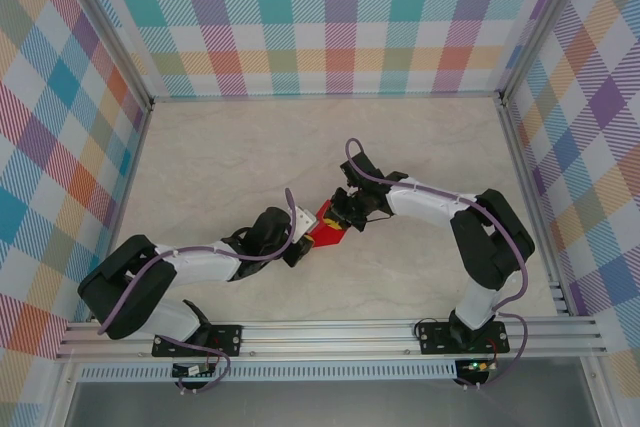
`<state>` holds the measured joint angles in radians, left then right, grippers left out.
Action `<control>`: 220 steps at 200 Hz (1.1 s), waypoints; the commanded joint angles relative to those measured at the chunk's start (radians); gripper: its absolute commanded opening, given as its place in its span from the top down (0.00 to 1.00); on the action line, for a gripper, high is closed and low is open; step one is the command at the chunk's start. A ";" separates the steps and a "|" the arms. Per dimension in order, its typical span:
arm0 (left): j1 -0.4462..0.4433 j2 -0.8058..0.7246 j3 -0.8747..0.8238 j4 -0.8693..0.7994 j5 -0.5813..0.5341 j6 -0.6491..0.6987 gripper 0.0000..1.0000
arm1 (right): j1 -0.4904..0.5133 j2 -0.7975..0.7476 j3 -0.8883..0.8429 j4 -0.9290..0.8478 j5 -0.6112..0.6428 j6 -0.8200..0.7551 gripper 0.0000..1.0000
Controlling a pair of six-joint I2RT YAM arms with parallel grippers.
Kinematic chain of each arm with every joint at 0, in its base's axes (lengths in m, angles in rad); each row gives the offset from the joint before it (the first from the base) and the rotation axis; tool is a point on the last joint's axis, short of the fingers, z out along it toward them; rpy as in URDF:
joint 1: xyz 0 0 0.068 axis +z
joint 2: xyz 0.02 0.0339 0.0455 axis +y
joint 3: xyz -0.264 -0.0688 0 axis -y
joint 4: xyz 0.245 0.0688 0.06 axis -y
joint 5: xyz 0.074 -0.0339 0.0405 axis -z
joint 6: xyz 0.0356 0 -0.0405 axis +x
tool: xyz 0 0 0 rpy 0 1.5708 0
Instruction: Fold a paper plane with a square sheet of paper (pick it up from the middle)
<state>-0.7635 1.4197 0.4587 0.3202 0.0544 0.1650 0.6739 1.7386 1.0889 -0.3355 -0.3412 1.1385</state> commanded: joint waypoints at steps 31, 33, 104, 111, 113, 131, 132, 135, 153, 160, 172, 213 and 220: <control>-0.012 0.015 0.030 -0.001 0.090 -0.080 0.84 | -0.028 -0.046 -0.023 0.009 -0.016 -0.067 0.59; -0.012 0.015 0.031 -0.001 0.093 -0.088 0.84 | -0.029 -0.052 -0.027 0.011 -0.014 -0.070 0.58; -0.012 0.015 0.042 -0.020 0.160 -0.327 0.87 | -0.063 -0.233 -0.198 0.116 0.033 -0.204 0.40; -0.011 0.018 0.043 -0.020 0.167 -0.341 0.87 | -0.062 -0.237 -0.208 0.124 0.026 -0.219 0.40; -0.012 0.020 0.043 -0.020 0.169 -0.348 0.87 | -0.062 -0.238 -0.211 0.127 0.025 -0.223 0.40; -0.011 0.025 0.045 -0.015 0.179 -0.388 0.88 | -0.062 -0.240 -0.233 0.141 0.015 -0.242 0.41; -0.012 0.025 0.045 -0.015 0.179 -0.390 0.88 | -0.062 -0.240 -0.235 0.142 0.014 -0.244 0.41; -0.013 0.027 0.045 -0.015 0.179 -0.396 0.89 | -0.062 -0.240 -0.238 0.148 0.011 -0.247 0.41; -0.012 0.038 0.052 -0.016 0.181 -0.436 0.90 | -0.062 -0.231 -0.252 0.185 -0.019 -0.263 0.43; -0.012 0.044 0.056 -0.020 0.171 -0.456 0.91 | -0.062 -0.227 -0.253 0.199 -0.031 -0.270 0.44; -0.012 0.055 0.066 -0.030 0.177 -0.492 0.92 | -0.060 -0.219 -0.257 0.223 -0.054 -0.282 0.45; -0.011 0.088 0.079 -0.012 0.193 -0.595 0.93 | -0.056 -0.146 -0.231 0.227 -0.097 -0.315 0.49; -0.012 0.091 0.085 -0.016 0.197 -0.607 0.93 | -0.053 -0.133 -0.226 0.226 -0.100 -0.317 0.49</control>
<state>-0.7635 1.4937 0.5182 0.2913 0.2253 -0.3561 0.6151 1.5524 0.8398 -0.1322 -0.3939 0.8673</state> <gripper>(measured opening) 0.071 0.516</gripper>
